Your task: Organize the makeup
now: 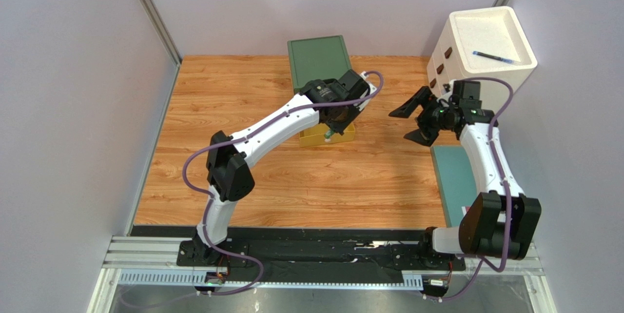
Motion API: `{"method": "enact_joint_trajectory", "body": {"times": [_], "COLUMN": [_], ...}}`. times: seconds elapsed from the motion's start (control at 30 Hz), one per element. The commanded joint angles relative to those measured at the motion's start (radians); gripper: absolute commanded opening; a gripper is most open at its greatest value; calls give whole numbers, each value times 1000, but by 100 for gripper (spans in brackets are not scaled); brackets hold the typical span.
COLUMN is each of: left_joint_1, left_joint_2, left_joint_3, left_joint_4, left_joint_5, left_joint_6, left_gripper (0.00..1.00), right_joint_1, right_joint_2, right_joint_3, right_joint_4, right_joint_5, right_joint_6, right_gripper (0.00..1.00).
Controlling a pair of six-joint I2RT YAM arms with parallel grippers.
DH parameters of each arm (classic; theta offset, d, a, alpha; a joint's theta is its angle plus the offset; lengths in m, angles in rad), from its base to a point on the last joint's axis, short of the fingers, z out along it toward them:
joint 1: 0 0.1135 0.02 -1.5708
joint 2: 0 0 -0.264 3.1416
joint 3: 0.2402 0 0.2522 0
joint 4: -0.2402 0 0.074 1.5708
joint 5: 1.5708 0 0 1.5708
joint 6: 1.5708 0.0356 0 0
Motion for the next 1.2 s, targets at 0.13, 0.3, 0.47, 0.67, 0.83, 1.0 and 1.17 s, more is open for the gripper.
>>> {"method": "enact_joint_trajectory", "body": {"times": [0.13,0.3,0.47,0.67,0.83,1.0,1.17], "left_joint_1": [70,105,115,119,119,119,119], "left_joint_2": [117,149,192,217,214,156,42], "left_joint_3": [149,144,175,184,184,174,54], "left_joint_4": [-18,-3,-3,-20,-24,-20,20], "left_joint_5": [14,37,68,83,86,66,59], "left_joint_6": [104,90,75,61,56,55,17], "left_gripper": [0,0,0,32,42,41,18], "right_joint_1": [74,75,75,75,75,80,89], "right_joint_2": [133,183,201,200,204,222,249], "right_joint_3": [76,122,96,67,67,73,79], "right_joint_4": [58,18,24,35,38,44,49], "right_joint_5": [74,123,117,113,108,99,87], "right_joint_6": [-30,-77,-78,-76,-84,-85,-88], "right_gripper": [91,91,91,91,91,91,90]}}
